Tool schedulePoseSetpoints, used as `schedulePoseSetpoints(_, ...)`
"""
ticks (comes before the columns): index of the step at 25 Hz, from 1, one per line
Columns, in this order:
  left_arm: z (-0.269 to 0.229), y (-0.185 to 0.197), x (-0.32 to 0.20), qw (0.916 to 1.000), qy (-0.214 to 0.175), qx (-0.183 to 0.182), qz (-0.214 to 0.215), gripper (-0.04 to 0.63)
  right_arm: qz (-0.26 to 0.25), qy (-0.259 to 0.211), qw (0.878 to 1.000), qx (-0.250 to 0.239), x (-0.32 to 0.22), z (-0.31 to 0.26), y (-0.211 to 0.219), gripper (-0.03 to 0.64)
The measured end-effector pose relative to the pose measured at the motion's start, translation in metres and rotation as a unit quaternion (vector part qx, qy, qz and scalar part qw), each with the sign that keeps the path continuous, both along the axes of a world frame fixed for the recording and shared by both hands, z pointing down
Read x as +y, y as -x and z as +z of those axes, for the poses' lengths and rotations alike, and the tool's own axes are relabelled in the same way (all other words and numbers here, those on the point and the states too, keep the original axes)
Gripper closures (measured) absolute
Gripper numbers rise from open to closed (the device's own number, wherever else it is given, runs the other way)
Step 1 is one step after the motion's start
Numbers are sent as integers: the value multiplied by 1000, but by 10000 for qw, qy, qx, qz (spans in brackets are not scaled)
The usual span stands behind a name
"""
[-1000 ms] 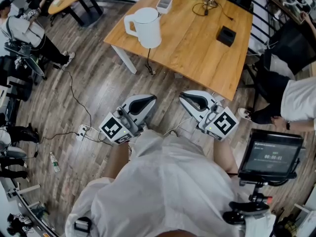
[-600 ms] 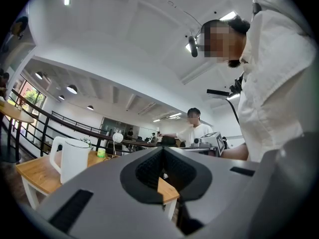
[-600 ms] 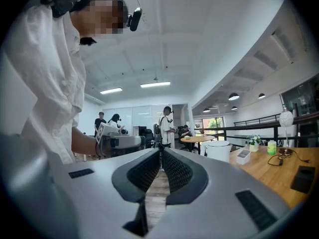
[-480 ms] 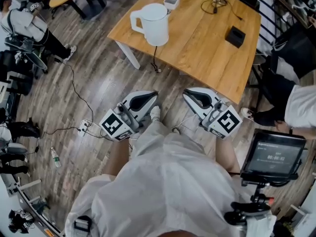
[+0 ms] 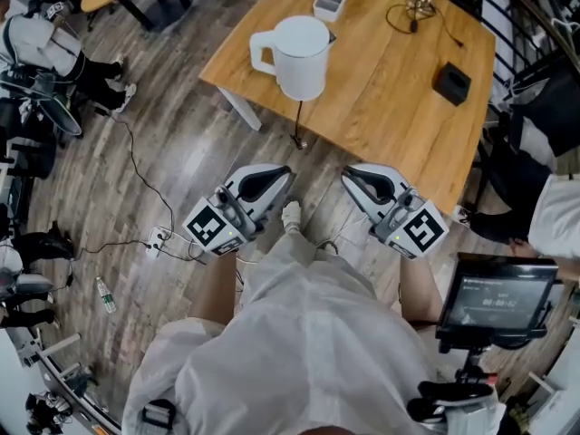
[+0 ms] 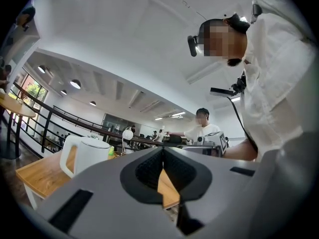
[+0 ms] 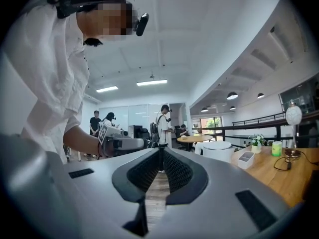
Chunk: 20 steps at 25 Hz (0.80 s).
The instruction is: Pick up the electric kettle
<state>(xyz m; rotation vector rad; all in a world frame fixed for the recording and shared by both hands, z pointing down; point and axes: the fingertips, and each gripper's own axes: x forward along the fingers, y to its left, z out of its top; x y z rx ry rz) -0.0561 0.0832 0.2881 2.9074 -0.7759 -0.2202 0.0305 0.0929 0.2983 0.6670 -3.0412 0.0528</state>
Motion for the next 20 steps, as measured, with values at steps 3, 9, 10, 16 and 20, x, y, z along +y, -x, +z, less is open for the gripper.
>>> schedulePoseSetpoints(3,11,9,-29,10000,49,-7,-4,588,-11,68,9999,140,-26,17,9,603)
schedulePoseSetpoints(9,38,19,-77,9998,173,-25,44,588,51,323,9994,91,-73,48,25,603)
schedulePoseSetpoints(10,44,20,-85,9998,203,-26,54,588,49,368,9993,101,-81,55,26,603)
schedulePoseSetpoints(16,78,29,-130,9994,354,-62,22,588,44,576,9983,-36,-125,87,33,603)
schedulePoseSetpoints(20,94,36,-156,9993,358,-64,-11,588,77,584,9983,-20,-151,105,39,603)
